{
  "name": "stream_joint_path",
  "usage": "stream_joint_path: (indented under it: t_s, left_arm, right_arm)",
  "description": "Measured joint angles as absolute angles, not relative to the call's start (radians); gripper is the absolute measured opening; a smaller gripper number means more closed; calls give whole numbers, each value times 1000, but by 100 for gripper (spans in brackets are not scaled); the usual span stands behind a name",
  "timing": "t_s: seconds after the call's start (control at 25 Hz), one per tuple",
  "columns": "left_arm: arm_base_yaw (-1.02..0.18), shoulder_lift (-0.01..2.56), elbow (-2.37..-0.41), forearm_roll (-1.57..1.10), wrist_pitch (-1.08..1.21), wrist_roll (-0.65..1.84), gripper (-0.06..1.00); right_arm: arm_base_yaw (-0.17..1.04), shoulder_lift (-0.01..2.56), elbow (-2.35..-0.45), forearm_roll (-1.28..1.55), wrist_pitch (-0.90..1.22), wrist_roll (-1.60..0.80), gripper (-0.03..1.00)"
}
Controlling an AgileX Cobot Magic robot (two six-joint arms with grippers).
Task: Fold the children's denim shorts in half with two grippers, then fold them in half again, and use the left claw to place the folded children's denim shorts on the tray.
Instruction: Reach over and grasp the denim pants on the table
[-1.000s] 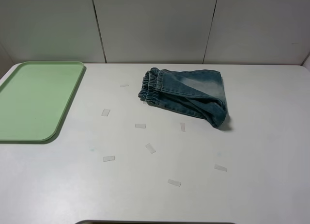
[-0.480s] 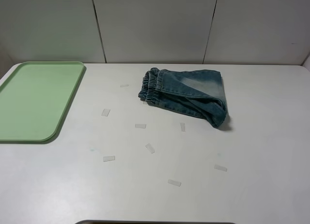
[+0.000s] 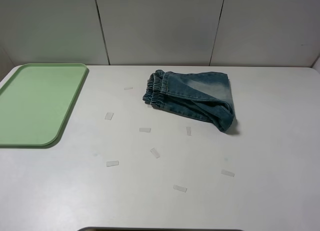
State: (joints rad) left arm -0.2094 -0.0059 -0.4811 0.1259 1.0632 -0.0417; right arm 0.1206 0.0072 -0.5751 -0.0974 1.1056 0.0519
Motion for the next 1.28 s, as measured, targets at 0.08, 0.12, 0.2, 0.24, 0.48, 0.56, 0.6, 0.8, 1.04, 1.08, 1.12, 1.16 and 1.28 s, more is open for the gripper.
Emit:
stream_joint_path:
  t_s: [0.08,0.12,0.2,0.24,0.48,0.56,0.6,0.8,1.04,1.08,1.12,1.16,1.28]
  left_arm:
    - [-209,-6,-481,126,1063,-42,80]
    - [-209,-6,-481,126,1063,-42,80]
    - [-209,-6,-481,126,1063,-42,80]
    - [-209,-6,-481,126,1063,-42,80]
    - [-209,-6,-481,126,1063,-42,80]
    - [-209,-6,-481,126,1063,-42,80]
    - [-209,-6,-481,126,1063,-42,80]
    - [-209,-6,-481,126,1063,-42,80]
    - [-209,-6,-481,126,1063,-42,80]
    - [-209,-6,-481,126,1063,-42,80]
    - [-209,-6,-481,126,1063,-42,80]
    - [-209,-6,-481,126,1063,-42,80]
    - [-209,-6,-481,126,1063,-42,80]
  right_arm:
    - [121,-5,-559,-111,1113,52,69]
    - [121,-5,-550,-114,1118,52,69]
    - [121,-6,-539,-114,1128,54,69]
    - [121,-6,-538,-114,1130,54,69]
    - [121,-6,-535,-122,1133,66,69]
    - [121,-6,-535,-137,1133,85,69]
    - [121,-6,-535,-145,1133,92,69]
    - [121,-6,-535,-157,1128,104,69]
    - [121,-6,-535,-155,1127,104,69]
    - [121,-6,-535,-155,1127,104,69]
    - [121,-6,-535,-155,1126,104,69]
    - [121,-6,-535,-155,1126,104,69]
    - [121,-6,-535,-153,1119,104,69]
